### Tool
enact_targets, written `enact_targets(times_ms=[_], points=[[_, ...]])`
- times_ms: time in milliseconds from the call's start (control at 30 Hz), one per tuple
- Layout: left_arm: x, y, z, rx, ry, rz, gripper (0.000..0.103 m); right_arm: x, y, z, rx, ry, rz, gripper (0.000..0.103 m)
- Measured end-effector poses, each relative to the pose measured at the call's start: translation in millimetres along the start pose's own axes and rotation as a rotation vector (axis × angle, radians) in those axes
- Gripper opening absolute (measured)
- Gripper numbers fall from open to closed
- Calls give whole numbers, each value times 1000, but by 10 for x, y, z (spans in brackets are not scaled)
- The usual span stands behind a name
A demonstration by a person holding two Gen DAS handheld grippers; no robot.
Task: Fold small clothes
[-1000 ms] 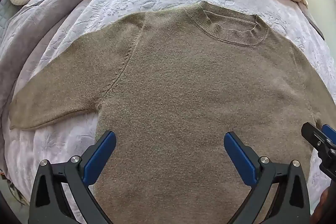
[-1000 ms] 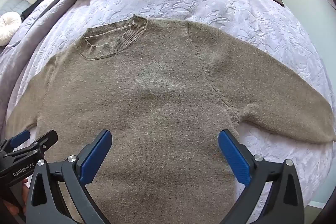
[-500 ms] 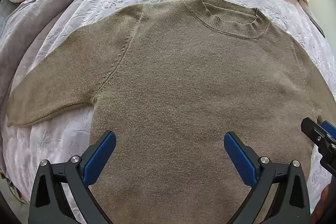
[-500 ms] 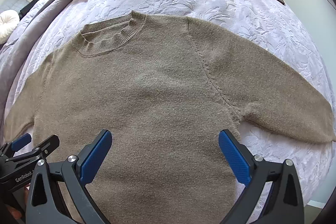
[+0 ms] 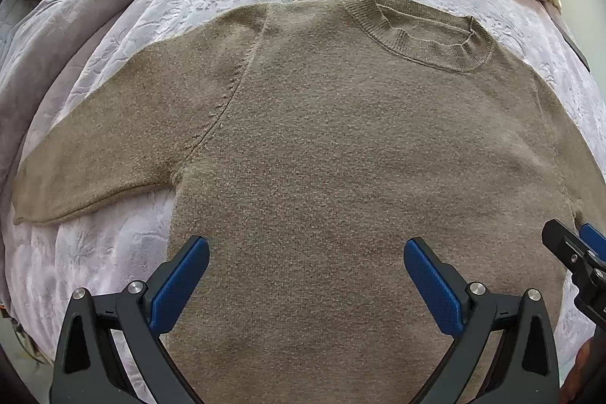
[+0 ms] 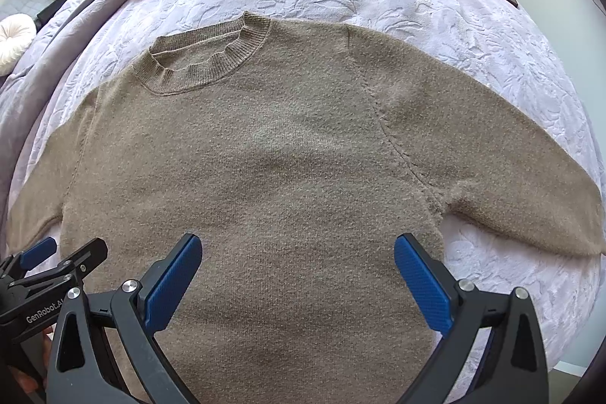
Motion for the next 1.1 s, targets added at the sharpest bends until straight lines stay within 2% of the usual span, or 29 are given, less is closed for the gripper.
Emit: enact_targets(times_ms=[133, 367, 833, 867, 1100], points=[[-22, 96, -77, -1, 1, -3, 103, 9, 9, -2, -1, 1, -1, 101], [18, 102, -2, 4, 19, 7, 103, 26, 20, -22, 2, 8, -4, 101], [-85, 200, -283, -6, 35, 4, 103, 55, 36, -30, 1, 17, -10, 102], [-22, 202, -170, -3, 38, 3, 103, 61, 42, -30, 0, 19, -8, 101], [8, 128, -88, 10, 45, 4, 103, 85, 75, -35, -2, 26, -8, 102]])
Point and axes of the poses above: each gripper's, at about its wrist camera, not at the fingertips, and x roughly the way its jaws point, y to its left, z to its top, the point moved 8 cm from there along x, roughly the way its jaws point, and after that the axes turned 1 degree about -y, right-handed, at the moved point
